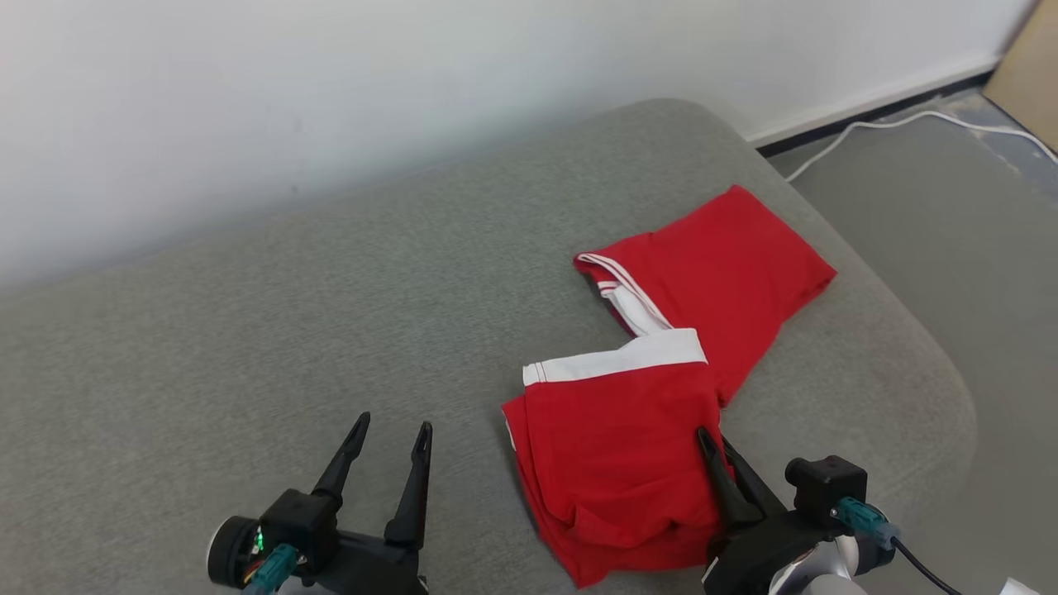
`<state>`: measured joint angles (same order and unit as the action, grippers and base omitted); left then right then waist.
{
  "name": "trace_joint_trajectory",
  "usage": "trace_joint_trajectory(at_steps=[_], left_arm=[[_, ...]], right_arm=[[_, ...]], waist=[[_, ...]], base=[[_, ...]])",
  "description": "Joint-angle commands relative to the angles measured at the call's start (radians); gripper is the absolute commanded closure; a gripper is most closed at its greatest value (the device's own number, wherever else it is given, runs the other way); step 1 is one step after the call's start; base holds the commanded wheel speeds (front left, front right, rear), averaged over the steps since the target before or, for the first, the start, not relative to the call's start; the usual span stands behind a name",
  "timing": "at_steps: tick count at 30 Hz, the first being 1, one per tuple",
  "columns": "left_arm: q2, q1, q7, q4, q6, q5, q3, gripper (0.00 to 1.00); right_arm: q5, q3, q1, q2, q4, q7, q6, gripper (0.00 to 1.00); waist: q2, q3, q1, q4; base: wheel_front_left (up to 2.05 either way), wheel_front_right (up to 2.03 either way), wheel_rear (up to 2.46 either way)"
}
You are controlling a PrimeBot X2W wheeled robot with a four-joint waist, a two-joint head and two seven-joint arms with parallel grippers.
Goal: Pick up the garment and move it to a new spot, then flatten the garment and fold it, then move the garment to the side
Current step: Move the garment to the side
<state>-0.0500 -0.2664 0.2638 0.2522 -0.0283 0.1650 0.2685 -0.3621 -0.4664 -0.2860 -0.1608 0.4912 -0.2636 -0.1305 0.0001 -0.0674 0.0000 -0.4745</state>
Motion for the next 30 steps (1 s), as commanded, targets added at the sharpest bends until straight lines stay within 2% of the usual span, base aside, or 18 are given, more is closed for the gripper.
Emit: trace_joint_trajectory(at_steps=[1, 6, 13, 23, 30], left_arm=[[-0.002, -0.006, 0.000, -0.004, -0.001, -0.008, 0.002, 0.00], [-0.002, -0.023, 0.000, -0.013, -0.007, -0.009, 0.023, 0.00], [-0.001, -0.043, 0.000, -0.009, 0.000, -0.040, 0.036, 0.00], [-0.002, -0.085, 0.000, 0.006, 0.017, -0.076, 0.052, 0.00], [-0.002, -0.108, 0.000, 0.008, 0.022, -0.097, 0.057, 0.00]], right_arm=[[-0.006, 0.000, -0.011, -0.001, -0.001, 0.000, 0.000, 1.00], [0.000, -0.002, -0.022, -0.011, 0.010, 0.000, 0.000, 1.00], [0.025, 0.000, -0.123, -0.047, 0.013, 0.000, 0.000, 1.00], [0.077, 0.129, -0.324, -0.136, 0.096, 0.000, 0.000, 1.00], [0.124, 0.266, -0.389, -0.188, 0.202, 0.000, 0.000, 1.00]], waist=[[-0.0001, -0.024, 0.0000, -0.033], [-0.0001, -0.040, 0.0000, -0.024], [-0.0001, -0.089, 0.0000, 0.024], [-0.0001, -0.177, 0.0000, 0.116], [-0.0001, -0.221, 0.0000, 0.166]], base=[[0.00, 0.00, 0.00], [0.00, 0.00, 0.00], [0.00, 0.00, 0.00], [0.00, 0.00, 0.00], [0.00, 0.00, 0.00]])
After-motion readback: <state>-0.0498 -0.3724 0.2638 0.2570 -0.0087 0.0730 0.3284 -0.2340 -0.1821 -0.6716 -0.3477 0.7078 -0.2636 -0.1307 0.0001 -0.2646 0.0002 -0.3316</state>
